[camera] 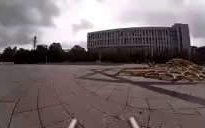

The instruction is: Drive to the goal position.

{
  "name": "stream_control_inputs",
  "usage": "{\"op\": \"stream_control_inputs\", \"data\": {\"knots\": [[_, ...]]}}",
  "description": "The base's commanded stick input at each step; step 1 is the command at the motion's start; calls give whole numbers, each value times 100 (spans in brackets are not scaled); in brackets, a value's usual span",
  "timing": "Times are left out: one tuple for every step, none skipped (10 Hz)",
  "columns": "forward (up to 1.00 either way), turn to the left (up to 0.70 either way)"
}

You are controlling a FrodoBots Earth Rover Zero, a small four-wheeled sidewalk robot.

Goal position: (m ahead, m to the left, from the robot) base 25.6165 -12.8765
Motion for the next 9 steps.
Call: {"op": "stream_control_inputs", "data": {"knots": [[100, 5], [100, 34], [100, 40], [100, 38], [100, 0], [100, 0], [100, 0], [100, 0], [100, 24]]}}
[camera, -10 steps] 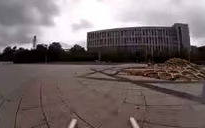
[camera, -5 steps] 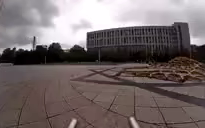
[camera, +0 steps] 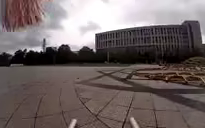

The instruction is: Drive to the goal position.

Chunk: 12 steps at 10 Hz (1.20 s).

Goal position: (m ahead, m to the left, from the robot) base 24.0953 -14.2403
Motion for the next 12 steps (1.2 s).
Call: {"op": "stream_control_inputs", "data": {"knots": [[100, 40], [100, 12], [100, 1], [100, 0], [100, 0], [100, 0], [100, 0], [100, 0], [100, 0], [100, -1], [100, -22], [100, -40]]}}
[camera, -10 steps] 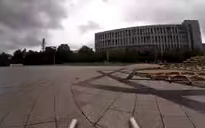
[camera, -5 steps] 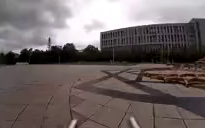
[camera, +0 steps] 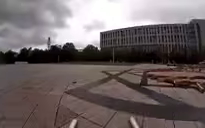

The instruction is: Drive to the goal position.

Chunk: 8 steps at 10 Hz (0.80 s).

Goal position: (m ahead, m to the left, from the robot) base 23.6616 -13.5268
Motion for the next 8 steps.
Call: {"op": "stream_control_inputs", "data": {"knots": [[100, -40], [100, -40], [100, -29], [100, 0], [100, 0], [100, 0], [100, 0], [100, 0]]}}
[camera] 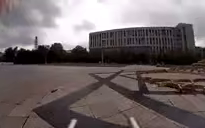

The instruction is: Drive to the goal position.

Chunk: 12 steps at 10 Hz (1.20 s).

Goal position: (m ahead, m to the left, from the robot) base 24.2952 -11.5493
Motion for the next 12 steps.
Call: {"op": "stream_control_inputs", "data": {"knots": [[100, -1], [100, -11], [100, -35], [100, -15], [100, -2], [100, 0], [100, 0], [100, 0], [100, -18], [100, -40], [100, -40], [100, -40]]}}
